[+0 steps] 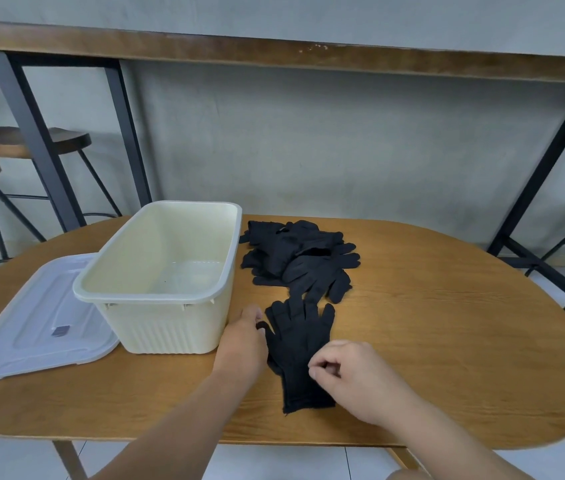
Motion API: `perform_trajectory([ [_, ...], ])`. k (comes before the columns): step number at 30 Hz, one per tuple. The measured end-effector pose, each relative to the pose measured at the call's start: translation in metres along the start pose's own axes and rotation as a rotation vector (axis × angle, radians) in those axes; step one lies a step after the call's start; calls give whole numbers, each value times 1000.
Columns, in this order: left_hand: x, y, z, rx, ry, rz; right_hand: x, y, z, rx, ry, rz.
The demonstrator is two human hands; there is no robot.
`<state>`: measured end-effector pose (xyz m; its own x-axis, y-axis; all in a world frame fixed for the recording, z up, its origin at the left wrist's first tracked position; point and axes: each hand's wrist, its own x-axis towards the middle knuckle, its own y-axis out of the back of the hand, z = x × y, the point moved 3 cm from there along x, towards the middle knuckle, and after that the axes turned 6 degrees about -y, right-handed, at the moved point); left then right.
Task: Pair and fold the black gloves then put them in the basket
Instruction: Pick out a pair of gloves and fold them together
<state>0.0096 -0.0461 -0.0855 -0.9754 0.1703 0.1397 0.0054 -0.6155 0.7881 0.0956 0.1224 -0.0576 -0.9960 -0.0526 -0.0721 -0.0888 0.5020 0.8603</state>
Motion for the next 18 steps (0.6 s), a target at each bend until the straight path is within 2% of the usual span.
perform_trajectory([
  [5, -15, -5, 7, 26, -126, 71, 41, 3, -5, 33, -102, 156],
  [9, -18, -16, -1, 40, -108, 14, 88, -7, -17, 59, -157, 170],
  [18, -18, -18, -12, 22, -150, 22, 114, -33, -31, -157, -146, 175],
])
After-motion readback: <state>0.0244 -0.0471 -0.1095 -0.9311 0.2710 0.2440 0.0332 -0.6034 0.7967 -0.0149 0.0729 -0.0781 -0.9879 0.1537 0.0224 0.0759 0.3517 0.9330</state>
